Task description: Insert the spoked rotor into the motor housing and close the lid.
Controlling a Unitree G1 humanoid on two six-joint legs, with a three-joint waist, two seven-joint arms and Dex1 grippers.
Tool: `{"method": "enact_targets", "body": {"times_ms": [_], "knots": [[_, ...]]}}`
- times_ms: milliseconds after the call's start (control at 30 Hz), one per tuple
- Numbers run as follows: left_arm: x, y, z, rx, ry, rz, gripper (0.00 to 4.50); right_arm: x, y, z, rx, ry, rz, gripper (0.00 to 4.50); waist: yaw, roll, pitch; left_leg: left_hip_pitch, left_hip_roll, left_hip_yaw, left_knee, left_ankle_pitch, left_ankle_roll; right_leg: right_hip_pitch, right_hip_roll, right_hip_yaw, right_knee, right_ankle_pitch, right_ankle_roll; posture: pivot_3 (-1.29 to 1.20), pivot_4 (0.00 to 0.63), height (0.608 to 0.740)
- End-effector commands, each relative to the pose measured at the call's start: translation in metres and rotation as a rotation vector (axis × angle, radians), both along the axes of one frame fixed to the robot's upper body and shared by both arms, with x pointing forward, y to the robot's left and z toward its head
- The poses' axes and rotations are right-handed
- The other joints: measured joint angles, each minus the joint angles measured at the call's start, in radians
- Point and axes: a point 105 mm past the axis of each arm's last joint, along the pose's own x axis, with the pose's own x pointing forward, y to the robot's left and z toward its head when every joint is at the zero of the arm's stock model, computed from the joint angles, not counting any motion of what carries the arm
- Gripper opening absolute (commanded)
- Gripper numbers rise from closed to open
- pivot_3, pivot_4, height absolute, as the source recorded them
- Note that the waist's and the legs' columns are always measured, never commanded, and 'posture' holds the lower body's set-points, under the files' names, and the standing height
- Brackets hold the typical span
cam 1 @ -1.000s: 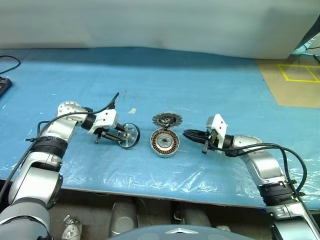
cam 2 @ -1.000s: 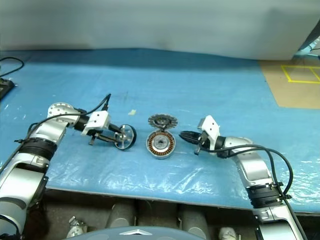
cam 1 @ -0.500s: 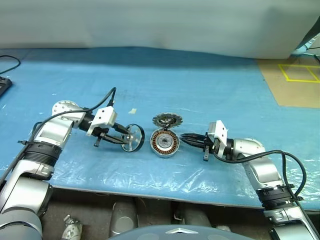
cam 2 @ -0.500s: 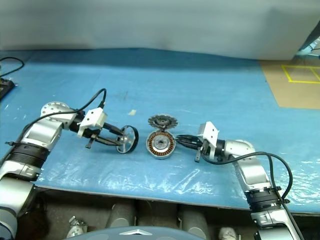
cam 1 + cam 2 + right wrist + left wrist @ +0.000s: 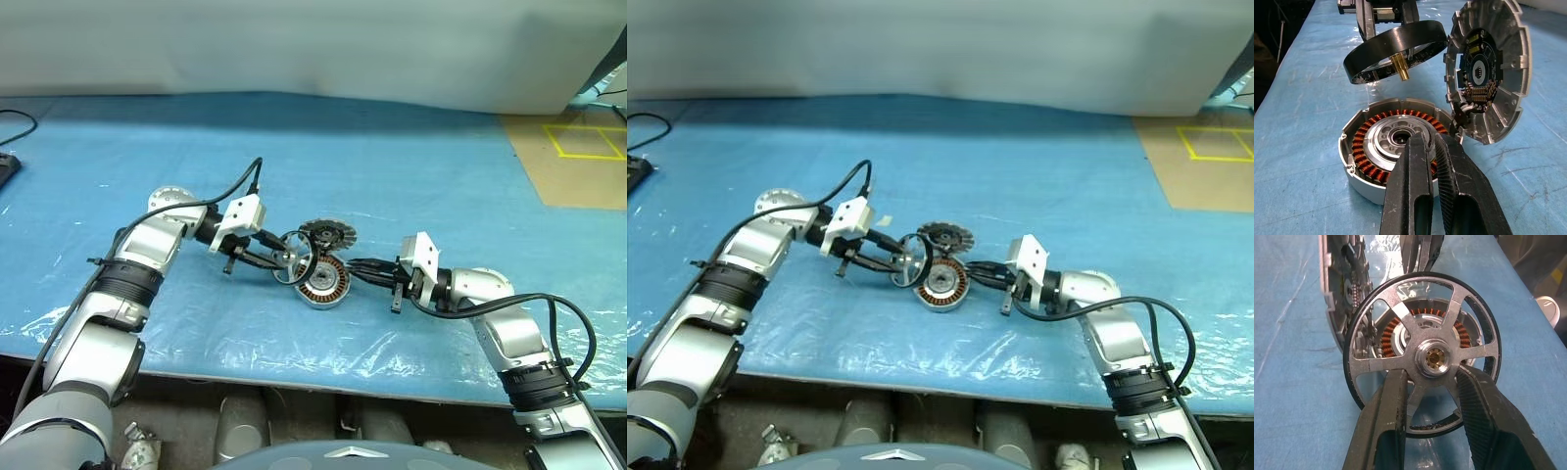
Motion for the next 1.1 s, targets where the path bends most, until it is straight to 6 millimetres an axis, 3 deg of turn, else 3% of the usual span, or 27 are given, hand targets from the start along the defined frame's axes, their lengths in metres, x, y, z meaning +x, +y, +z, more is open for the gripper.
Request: {"method": "enact_targets", "body": {"times_ms": [33,600,767,1100], "knots": [[-0.001,-0.005,0.009,-0.009,0.007,-0.034,1.52,-0.006,0.002,0.009,0.015,-0.027,0.005,0.22,0.0,0.0,0.0,0.0,0.0,0.0,0.0,0.0,0.0,0.0,0.0,0.0,0.0,0.0,0.0,0.0,0.15,0.74],[-0.005,-0.021,0.012,-0.023,0.068,-0.083,1.52,-0.015,0.011,0.007,0.005,-0.015,-0.027,0.22,0.0,0.0,0.0,0.0,0.0,0.0,0.0,0.0,0.0,0.0,0.0,0.0,0.0,0.0,0.0,0.0,0.15,0.74],[-0.004,-0.016,0.014,-0.02,0.049,-0.077,1.52,-0.013,0.012,0.006,0.004,-0.01,-0.032,0.22,0.0,0.0,0.0,0.0,0.0,0.0,0.0,0.0,0.0,0.0,0.0,0.0,0.0,0.0,0.0,0.0,0.15,0.74],[0.0,0.011,0.024,-0.016,-0.022,-0.019,1.52,-0.01,0.013,0.006,0.002,-0.013,-0.032,0.22,0.0,0.0,0.0,0.0,0.0,0.0,0.0,0.0,0.0,0.0,0.0,0.0,0.0,0.0,0.0,0.0,0.15,0.74]]}}
